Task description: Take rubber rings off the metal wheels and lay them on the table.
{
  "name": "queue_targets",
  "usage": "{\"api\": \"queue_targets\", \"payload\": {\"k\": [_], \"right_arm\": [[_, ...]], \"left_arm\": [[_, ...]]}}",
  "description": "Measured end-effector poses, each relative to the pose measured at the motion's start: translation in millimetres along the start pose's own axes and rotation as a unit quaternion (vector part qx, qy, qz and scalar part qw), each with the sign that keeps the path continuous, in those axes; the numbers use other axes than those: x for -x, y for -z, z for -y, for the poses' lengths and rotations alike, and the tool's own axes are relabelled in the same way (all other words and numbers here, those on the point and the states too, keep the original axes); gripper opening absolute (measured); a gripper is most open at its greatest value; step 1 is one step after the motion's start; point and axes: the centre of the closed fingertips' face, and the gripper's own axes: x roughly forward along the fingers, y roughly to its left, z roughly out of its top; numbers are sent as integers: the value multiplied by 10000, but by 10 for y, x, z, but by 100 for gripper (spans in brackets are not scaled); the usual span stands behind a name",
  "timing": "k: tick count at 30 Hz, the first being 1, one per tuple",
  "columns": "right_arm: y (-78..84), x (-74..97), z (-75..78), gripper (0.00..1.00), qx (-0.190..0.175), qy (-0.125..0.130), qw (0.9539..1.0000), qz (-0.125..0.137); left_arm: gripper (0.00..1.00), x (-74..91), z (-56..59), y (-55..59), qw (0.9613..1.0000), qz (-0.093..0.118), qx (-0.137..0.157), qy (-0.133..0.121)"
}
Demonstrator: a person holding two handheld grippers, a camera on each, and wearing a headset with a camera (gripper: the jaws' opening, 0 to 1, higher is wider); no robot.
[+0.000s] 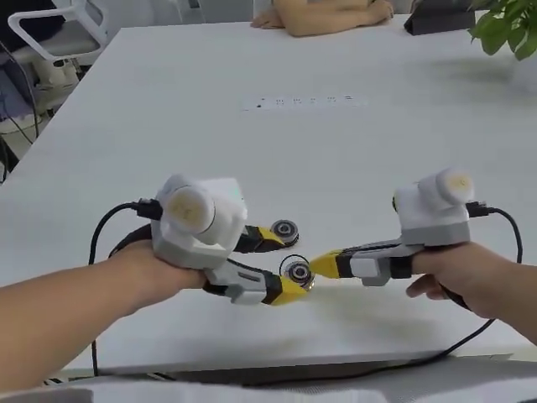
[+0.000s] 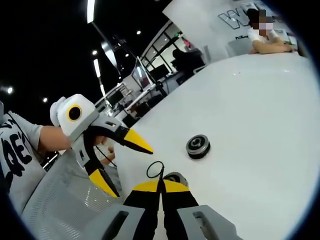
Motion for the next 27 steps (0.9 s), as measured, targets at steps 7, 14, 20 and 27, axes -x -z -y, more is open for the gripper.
{"api": "queue_targets", "payload": {"k": [7,14,20,27], "right_arm": [[-30,21,-27,0,-35,-29,10000,58],[-58,7,-92,0,-37,-108,9999,75],[-97,-3,-137,0,-20,-163,9998,85],[-144,-32,-199,0,10,-234,9997,84]], "left_arm": [[52,96,5,-3,10000,59,52,-11],[62,189,25,-12,9998,117,132,-52],[65,275,17,-23,9996,179,184,-91],[71,390,-6,9,9995,182,188,-165]]}}
